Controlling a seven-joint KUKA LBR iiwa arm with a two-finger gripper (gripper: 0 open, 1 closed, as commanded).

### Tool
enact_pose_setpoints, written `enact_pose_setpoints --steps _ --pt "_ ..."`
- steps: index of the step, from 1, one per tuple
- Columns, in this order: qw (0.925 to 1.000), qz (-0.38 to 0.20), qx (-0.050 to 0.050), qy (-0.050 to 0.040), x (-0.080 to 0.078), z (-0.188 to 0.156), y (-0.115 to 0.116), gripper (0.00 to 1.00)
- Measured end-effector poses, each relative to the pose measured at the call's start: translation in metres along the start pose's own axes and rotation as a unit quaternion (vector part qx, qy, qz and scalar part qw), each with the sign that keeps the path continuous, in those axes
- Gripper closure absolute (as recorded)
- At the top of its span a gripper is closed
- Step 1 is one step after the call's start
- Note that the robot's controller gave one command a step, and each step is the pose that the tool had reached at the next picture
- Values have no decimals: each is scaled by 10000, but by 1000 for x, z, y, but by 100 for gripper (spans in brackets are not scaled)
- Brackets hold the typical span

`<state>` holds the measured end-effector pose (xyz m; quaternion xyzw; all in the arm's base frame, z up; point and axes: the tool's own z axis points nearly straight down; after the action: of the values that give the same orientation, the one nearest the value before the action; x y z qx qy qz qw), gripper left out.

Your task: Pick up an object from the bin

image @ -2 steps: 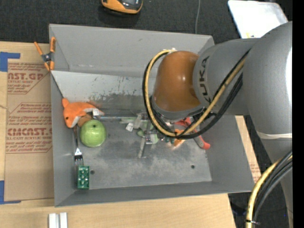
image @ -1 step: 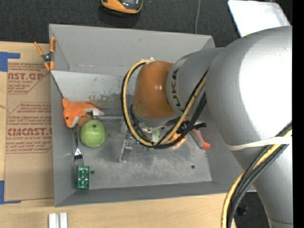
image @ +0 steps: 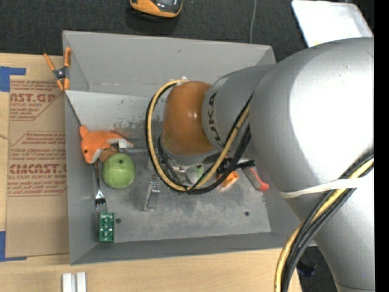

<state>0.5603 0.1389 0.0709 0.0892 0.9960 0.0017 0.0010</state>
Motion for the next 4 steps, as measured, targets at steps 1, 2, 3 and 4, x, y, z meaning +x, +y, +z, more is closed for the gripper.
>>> enact_pose_setpoints --steps 1,2,3,4 --pt "9919 -1266 12 -6 -19 0 45 0" --pt "9988 -495 6 2 -2 1 69 100" --pt "9988 -493 6 2 -2 1 69 100" --pt "9999 126 -3 -7 16 0 56 100"
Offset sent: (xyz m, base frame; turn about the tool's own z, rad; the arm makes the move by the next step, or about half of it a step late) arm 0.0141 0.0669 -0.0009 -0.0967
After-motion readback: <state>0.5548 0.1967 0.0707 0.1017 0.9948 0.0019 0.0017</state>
